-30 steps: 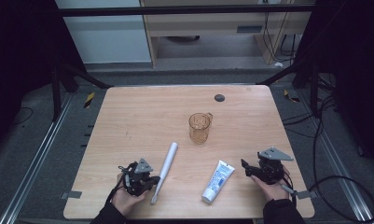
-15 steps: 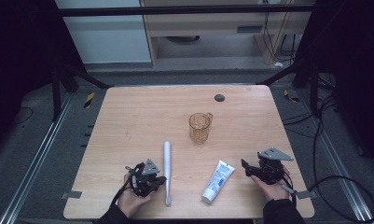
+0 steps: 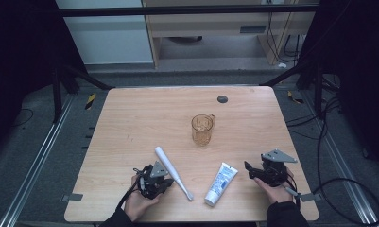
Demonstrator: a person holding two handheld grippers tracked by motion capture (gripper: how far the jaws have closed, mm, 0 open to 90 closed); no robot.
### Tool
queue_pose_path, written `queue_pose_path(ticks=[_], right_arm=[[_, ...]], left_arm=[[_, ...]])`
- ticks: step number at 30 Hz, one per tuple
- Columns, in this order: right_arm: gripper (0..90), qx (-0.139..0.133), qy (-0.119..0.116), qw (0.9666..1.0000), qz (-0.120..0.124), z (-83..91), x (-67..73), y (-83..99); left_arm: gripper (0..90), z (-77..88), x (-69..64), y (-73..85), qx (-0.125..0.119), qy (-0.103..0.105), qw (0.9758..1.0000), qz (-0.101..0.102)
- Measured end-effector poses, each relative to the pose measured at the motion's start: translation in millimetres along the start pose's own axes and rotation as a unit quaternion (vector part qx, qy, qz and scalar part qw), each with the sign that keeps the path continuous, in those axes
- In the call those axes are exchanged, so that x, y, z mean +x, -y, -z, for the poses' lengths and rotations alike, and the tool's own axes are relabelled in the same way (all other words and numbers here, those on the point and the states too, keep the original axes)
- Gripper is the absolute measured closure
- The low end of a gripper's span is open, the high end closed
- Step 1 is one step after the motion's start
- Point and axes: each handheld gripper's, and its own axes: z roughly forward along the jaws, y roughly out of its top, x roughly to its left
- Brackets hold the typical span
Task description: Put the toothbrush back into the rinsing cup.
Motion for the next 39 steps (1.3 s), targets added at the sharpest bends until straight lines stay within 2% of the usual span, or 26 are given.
queue_pose_path(ticks=[2, 3, 6, 10, 14, 17, 19, 24, 26, 27, 30, 39], right_arm=[[26.7, 0.000, 0.002, 1.0000, -0.001, 0.6, 0.0, 0.0], [26.7, 0.000, 0.002, 1.0000, -0.001, 0.6, 0.0, 0.0], [26.7, -0.001, 0.002, 1.0000, -0.004, 0.5, 0.1, 0.0], [26.7, -0.001, 0.003, 1.0000, -0.005, 0.1, -0.2, 0.0], [26.7, -0.002, 0.005, 1.0000, -0.006, 0.4, -0.4, -0.1], [26.7, -0.002, 0.005, 1.0000, -0.005, 0.1, -0.9, 0.0], [26.7, -0.002, 0.005, 1.0000, -0.005, -0.1, -1.0, 0.1], [26.7, -0.001, 0.005, 1.0000, -0.003, -0.5, -1.8, 0.2], [26.7, -0.001, 0.005, 1.0000, -0.003, -0.4, -1.8, 0.2], [26.7, 0.000, 0.005, 1.0000, -0.005, -0.7, -2.0, 0.5], [26.7, 0.001, 0.006, 1.0000, -0.004, -0.7, -2.3, 0.5], [26.7, 0.001, 0.005, 1.0000, -0.005, -0.6, -1.6, 0.3]], left_arm=[[89.5, 7.3, 3.7, -3.8, -0.016, -0.003, 0.9998, 0.006], [89.5, 7.3, 3.7, -3.8, -0.016, -0.003, 0.9998, 0.006], [89.5, 20.3, 14.7, -14.1, -0.040, -0.022, 0.9989, 0.007], [89.5, 32.6, 33.0, -27.6, -0.061, -0.047, 0.9970, 0.015], [89.5, 34.5, 54.0, -43.4, -0.068, -0.066, 0.9952, 0.022], [89.5, 26.5, 67.7, -53.4, -0.062, -0.069, 0.9954, 0.023], [89.5, 17.2, 75.8, -58.4, -0.049, -0.070, 0.9960, 0.024], [89.6, -5.4, 87.9, -63.2, -0.031, -0.066, 0.9971, 0.020], [89.6, -9.3, 89.0, -63.0, -0.029, -0.066, 0.9972, 0.018], [89.6, -16.9, 91.3, -61.6, -0.015, -0.065, 0.9977, 0.014], [89.6, -23.2, 93.2, -59.4, -0.003, -0.065, 0.9978, 0.010], [89.7, -26.2, 91.2, -56.4, 0.012, -0.067, 0.9977, -0.003]])
